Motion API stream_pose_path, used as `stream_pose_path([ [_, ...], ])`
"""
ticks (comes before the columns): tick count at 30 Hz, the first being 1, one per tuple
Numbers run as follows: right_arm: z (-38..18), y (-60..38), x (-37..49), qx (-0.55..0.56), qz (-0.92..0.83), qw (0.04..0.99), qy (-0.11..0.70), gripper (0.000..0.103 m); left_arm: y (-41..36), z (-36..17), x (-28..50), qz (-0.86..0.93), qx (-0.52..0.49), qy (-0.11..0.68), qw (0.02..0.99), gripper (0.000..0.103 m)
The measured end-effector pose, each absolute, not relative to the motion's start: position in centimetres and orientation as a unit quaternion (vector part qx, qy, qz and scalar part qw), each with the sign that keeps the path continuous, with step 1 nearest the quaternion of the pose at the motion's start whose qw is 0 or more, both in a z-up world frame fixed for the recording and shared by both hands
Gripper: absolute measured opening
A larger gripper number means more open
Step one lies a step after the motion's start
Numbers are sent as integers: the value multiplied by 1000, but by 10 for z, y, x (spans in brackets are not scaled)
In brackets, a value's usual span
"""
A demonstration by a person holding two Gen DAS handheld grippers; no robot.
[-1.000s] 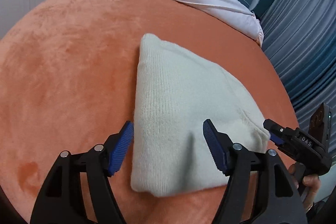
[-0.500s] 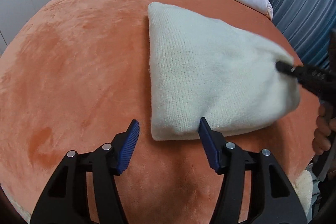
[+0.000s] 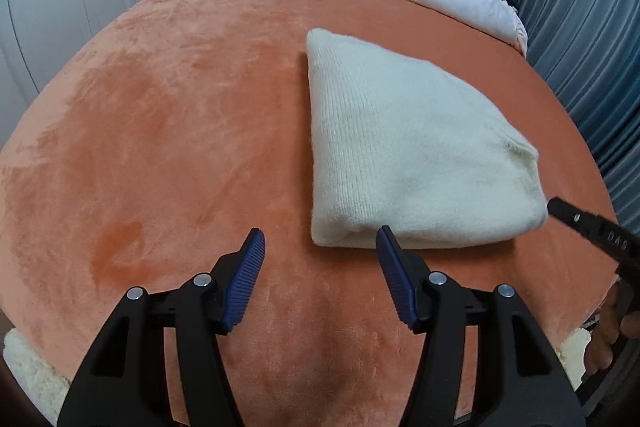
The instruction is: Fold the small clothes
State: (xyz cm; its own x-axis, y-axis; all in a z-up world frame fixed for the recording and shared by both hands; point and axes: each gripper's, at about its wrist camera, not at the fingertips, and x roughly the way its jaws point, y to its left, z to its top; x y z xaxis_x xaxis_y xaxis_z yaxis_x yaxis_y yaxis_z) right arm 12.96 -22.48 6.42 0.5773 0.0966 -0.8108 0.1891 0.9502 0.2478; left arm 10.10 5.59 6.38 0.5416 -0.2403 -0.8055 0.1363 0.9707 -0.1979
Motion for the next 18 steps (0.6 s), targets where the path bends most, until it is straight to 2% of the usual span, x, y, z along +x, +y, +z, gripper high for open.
stream_pose_path([
  [2,50,-226,133,171,-13,861,478,13,49,58,110,-93,-33,475,875,56],
  [7,-4,-229,146,162,-26,833,529,9,46,25,133,-62,-6,511,857,59],
  [12,17,-219,146,143,-32,836,529,11,51,31,126,-54,-10,513,856,60],
  [18,50,-209,99,152,-35,855,494,11,52,54,90,-64,-11,494,867,59],
])
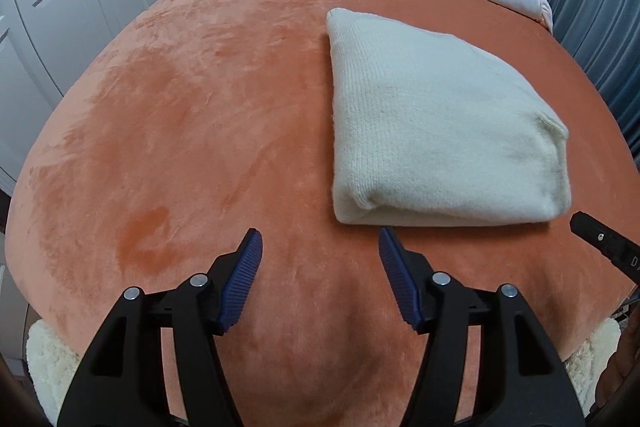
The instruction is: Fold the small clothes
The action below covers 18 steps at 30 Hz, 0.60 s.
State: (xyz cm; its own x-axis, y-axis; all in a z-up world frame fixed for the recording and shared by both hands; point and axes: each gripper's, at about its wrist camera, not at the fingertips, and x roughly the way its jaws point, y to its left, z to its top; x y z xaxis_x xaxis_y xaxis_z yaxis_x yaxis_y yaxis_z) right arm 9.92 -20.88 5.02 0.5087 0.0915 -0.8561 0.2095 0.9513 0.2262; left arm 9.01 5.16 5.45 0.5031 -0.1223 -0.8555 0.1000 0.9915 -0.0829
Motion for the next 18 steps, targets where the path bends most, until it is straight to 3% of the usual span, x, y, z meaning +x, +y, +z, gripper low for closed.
stream_pose_path([
  [18,47,-191,1,142,-74,869,467,18,20,69,19,-93,25,474,875,60],
])
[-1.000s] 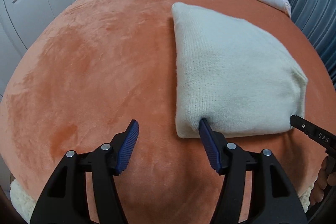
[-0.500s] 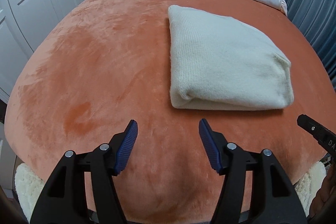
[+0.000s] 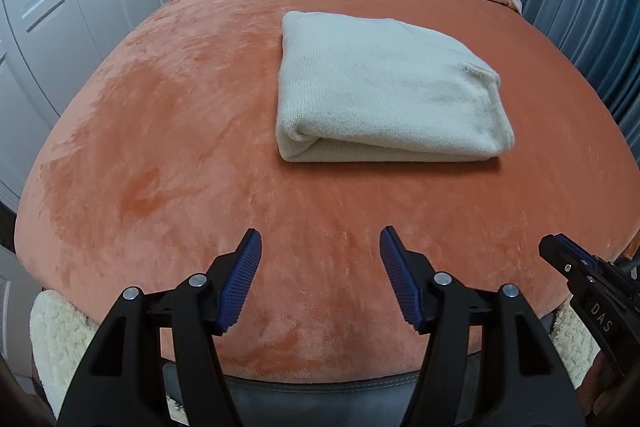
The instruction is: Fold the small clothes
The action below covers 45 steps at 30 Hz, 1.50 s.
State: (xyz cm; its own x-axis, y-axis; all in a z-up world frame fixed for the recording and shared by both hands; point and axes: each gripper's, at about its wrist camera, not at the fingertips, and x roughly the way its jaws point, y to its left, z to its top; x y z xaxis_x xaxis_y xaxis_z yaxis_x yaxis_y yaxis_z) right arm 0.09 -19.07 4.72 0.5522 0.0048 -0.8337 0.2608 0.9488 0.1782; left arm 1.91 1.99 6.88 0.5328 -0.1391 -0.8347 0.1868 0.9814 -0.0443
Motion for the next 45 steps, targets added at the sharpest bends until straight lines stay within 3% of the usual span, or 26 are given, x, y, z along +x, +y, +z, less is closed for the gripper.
stream_pose_path([
  [6,39,-179,-8,145,-78,870,465,19,17,61,8,-78,39,466,881,60],
  [10,37,-170,-12,135,-81,874,459,25,16,55,3,-72,43,457,885,60],
  [23,13,-167,-12,118,-94,876,458,26,19,28,0,-71,27,448,891,62],
  [28,13,-163,-11,110,-97,878,455,33,16,30,-3,-54,33,435,898,70],
  [45,-18,-144,12,45,-88,890,444,51,2,-2,12,-45,51,430,900,77],
])
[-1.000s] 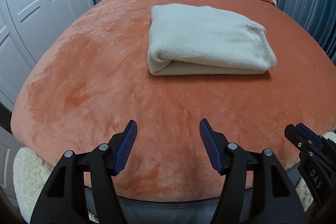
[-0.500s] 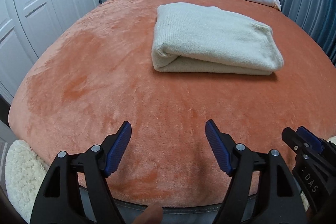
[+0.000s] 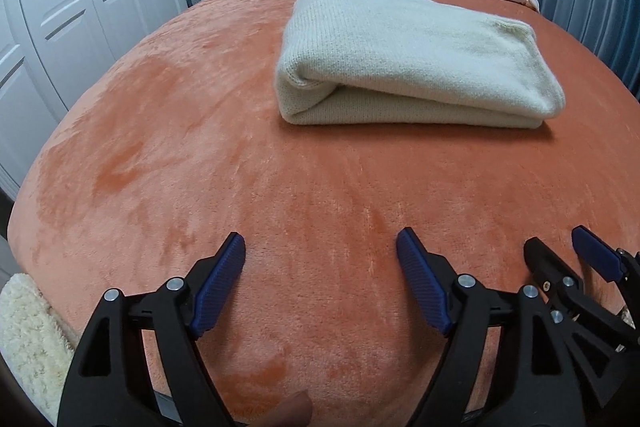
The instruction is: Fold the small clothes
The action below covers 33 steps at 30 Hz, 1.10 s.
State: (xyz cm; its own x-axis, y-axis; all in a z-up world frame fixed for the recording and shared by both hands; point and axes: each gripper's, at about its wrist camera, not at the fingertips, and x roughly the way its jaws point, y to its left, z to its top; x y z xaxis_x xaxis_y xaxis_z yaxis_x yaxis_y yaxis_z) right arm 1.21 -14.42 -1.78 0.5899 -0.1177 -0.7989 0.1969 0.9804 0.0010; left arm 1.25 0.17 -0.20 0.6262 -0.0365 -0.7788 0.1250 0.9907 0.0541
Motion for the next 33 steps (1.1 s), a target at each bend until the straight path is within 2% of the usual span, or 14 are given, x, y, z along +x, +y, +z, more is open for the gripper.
stream_pose_path([
  [4,-17,-145,12,47,-87,890,444,52,4,-3,13,-42,46,431,900,82],
  [12,-17,-148,12,57,-79,891,444,53,11,-5,14,-50,41,430,901,85],
  [17,-19,-147,12,58,-72,893,440,58,16,-12,17,-44,34,425,904,97],
  [19,-20,-145,12,56,-71,895,438,60,16,-14,17,-43,33,420,906,98],
  [23,-22,-143,12,55,-70,897,433,63,15,-16,16,-37,33,413,909,98],
  [33,-24,-140,11,57,-72,900,427,64,15,-16,18,-36,30,415,909,98],
])
